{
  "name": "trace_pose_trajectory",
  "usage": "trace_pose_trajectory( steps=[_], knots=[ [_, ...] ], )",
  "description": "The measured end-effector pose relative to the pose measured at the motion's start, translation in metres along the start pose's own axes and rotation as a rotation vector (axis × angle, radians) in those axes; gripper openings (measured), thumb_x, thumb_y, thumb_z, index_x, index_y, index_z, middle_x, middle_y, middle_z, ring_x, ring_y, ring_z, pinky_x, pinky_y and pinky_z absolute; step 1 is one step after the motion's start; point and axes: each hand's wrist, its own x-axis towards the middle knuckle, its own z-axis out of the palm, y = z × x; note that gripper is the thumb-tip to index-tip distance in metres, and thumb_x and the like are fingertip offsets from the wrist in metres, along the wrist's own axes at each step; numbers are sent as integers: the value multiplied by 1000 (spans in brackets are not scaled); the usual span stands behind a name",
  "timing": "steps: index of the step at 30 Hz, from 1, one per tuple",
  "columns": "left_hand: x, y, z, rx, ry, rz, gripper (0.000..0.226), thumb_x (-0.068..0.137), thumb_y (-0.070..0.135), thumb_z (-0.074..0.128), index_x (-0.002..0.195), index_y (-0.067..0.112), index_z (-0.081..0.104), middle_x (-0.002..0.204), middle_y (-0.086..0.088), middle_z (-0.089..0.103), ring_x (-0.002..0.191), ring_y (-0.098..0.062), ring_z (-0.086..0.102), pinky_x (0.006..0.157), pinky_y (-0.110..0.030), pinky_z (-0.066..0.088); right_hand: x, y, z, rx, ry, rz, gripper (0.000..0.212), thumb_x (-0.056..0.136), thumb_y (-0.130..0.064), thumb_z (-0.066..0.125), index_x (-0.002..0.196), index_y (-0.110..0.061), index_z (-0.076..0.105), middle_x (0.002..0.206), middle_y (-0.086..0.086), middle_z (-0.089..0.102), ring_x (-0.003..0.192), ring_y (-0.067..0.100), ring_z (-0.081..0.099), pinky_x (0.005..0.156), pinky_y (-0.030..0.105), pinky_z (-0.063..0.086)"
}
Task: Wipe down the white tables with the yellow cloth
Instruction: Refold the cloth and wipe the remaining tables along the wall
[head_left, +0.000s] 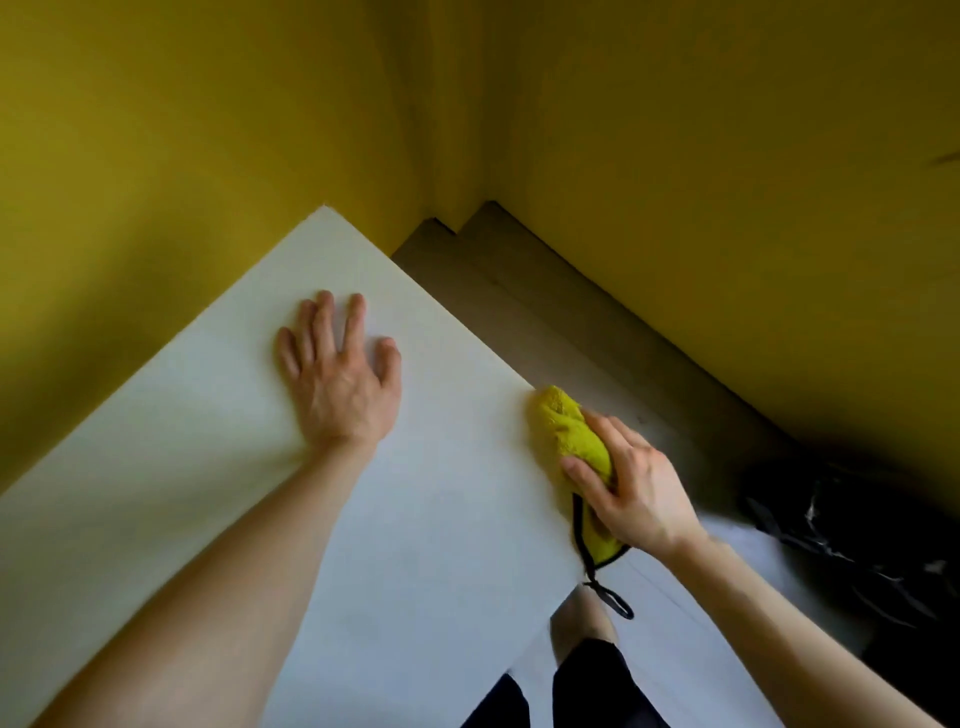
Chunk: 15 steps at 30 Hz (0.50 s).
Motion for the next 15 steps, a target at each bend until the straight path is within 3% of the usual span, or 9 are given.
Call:
trace_pose_trajectory(
  steps=[2, 4, 6, 8, 12, 15],
  knots=[
    [2, 2, -2, -3, 8, 15, 54, 105, 45, 52, 155, 25, 56, 164, -13, 48, 154, -36, 42, 130, -56, 24, 1, -4, 5, -74, 20, 24, 69, 104, -70, 46, 153, -21, 53, 133, 1, 68, 117, 32, 68, 99, 44, 56],
    [-3, 5, -9, -34, 32, 88, 42, 103, 35, 57, 142, 23, 66, 150, -11, 58, 136, -38, 55, 119, -54, 37, 39, -32, 19, -111, 67, -3, 70, 104, -69, 45, 154, -21, 51, 135, 5, 67, 118, 37, 67, 100, 47, 54],
    [-21, 9, -18, -99, 30, 226, 35, 99, 25, 62, 132, 18, 70, 135, -11, 63, 123, -39, 61, 106, -52, 45, 94, -66, 39, -141, 88, -35, 71, 103, -67, 46, 157, -22, 49, 140, 8, 65, 122, 40, 65, 102, 49, 50],
    [-56, 13, -35, -161, -48, 379, 37, 94, 21, 66, 131, 15, 70, 132, -10, 63, 119, -38, 61, 102, -52, 48, 139, -99, 50, -157, 108, -23, 70, 104, -67, 48, 159, -24, 47, 144, 9, 63, 126, 39, 63, 104, 49, 49],
    [-145, 6, -60, -242, -169, 552, 39, 99, 20, 66, 137, 14, 70, 141, -12, 62, 130, -37, 60, 113, -52, 45, 134, -96, 39, -64, 133, 25, 66, 103, -70, 51, 155, -29, 51, 135, 8, 67, 122, 36, 66, 101, 46, 53],
    [-184, -7, -55, -218, -223, 609, 51, 105, 28, 63, 154, 14, 61, 165, -17, 47, 156, -39, 42, 128, -60, 33, 67, -48, 33, -41, 241, 105, 59, 102, -68, 55, 148, -30, 56, 120, 6, 70, 111, 36, 69, 90, 45, 56]
  ],
)
